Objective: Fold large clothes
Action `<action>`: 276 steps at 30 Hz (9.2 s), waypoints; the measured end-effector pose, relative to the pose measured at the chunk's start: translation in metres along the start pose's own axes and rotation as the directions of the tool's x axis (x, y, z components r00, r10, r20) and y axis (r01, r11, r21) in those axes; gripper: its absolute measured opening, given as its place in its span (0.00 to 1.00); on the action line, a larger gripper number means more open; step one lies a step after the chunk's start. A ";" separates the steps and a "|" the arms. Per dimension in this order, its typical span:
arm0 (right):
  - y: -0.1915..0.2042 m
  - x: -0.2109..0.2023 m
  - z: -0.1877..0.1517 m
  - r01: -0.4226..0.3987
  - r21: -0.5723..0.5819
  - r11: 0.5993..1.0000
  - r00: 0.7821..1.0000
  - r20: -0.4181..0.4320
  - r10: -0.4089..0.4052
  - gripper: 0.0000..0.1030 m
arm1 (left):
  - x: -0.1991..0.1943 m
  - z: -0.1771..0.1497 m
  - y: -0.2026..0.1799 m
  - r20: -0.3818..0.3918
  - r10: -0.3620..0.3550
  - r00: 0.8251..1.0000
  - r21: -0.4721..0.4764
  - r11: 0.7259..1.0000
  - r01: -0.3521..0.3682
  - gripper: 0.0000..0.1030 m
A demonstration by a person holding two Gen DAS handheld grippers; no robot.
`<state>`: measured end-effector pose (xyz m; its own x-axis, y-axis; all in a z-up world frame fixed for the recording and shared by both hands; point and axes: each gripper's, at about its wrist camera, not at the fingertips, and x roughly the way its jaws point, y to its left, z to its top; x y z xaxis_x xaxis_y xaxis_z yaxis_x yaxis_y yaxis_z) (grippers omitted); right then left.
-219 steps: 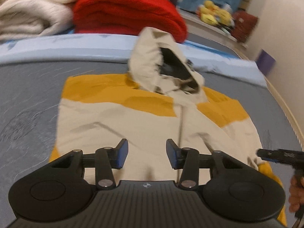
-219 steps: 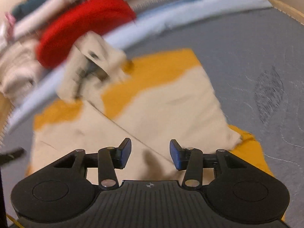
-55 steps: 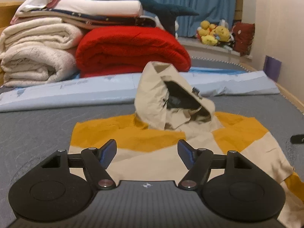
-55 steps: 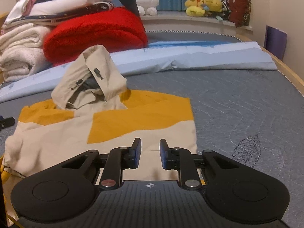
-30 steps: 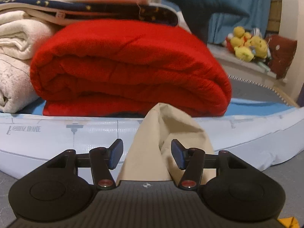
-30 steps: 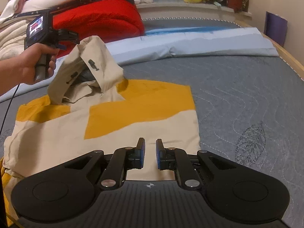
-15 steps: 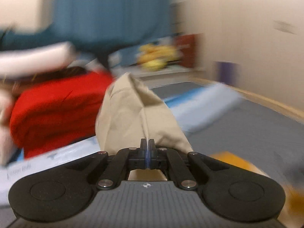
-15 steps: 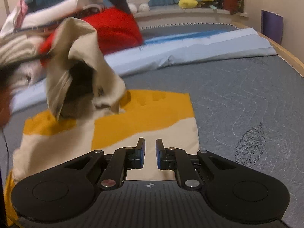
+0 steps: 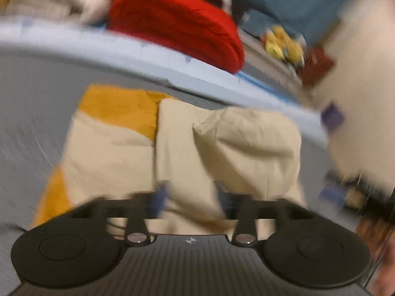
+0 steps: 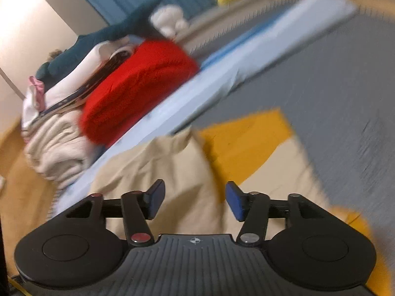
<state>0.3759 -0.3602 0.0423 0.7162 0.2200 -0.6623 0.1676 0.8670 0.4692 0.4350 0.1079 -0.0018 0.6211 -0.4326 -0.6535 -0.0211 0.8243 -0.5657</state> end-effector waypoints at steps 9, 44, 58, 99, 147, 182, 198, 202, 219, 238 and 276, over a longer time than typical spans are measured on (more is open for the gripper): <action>-0.001 0.034 -0.015 -0.189 0.235 0.954 0.975 -0.068 0.210 0.59 | 0.088 0.000 0.057 -0.123 -0.197 0.973 -0.479 0.870 0.116 0.65; -0.009 0.078 -0.065 0.139 0.303 0.943 0.946 -0.323 -0.036 0.28 | 0.112 -0.006 0.056 -0.202 0.058 0.978 -0.295 0.948 -0.118 0.12; -0.003 0.066 -0.030 0.054 0.170 0.984 0.994 -0.107 -0.036 0.41 | 0.080 0.018 0.052 -0.035 0.102 0.994 -0.250 0.962 -0.107 0.47; -0.037 0.062 -0.033 0.244 0.283 0.928 0.970 -0.095 -0.226 0.00 | 0.077 0.002 0.066 -0.146 0.166 0.975 -0.199 0.961 -0.193 0.05; 0.059 0.092 -0.049 0.119 -0.077 0.990 0.988 -0.089 -0.126 0.39 | 0.069 -0.009 0.004 -0.068 0.081 0.994 0.073 0.994 -0.076 0.20; 0.110 -0.230 -0.068 0.031 -0.353 0.935 0.912 0.394 0.118 0.46 | -0.255 -0.065 -0.065 0.421 0.032 0.907 0.301 0.938 -0.173 0.54; 0.092 -0.584 -0.139 0.123 -0.397 0.910 0.697 0.687 0.206 0.48 | -0.541 -0.196 -0.122 0.552 -0.099 0.828 0.366 0.921 -0.133 0.54; 0.085 -0.626 -0.141 0.142 -0.391 0.909 0.643 0.735 0.216 0.59 | -0.574 -0.212 -0.133 0.555 -0.164 0.816 0.376 0.924 -0.070 0.54; -0.098 -0.352 -0.186 0.375 -0.243 0.895 0.879 0.399 -0.260 0.18 | -0.290 -0.282 0.028 0.137 0.359 0.923 0.106 0.921 -0.374 0.35; -0.152 -0.203 -0.204 0.512 -0.190 0.838 0.833 -0.130 -0.538 0.48 | -0.218 -0.282 0.102 -0.148 0.469 0.870 0.068 0.883 -0.465 0.43; -0.137 -0.202 -0.216 0.523 -0.263 0.811 0.819 -0.111 -0.563 0.10 | -0.216 -0.294 0.088 -0.162 0.444 0.881 0.085 0.896 -0.436 0.13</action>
<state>0.0619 -0.4263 -0.0146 0.4168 -0.2588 -0.8714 0.3324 0.9356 -0.1189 0.0687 0.1663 -0.0584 0.4112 -0.0745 -0.9085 -0.2232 0.9581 -0.1795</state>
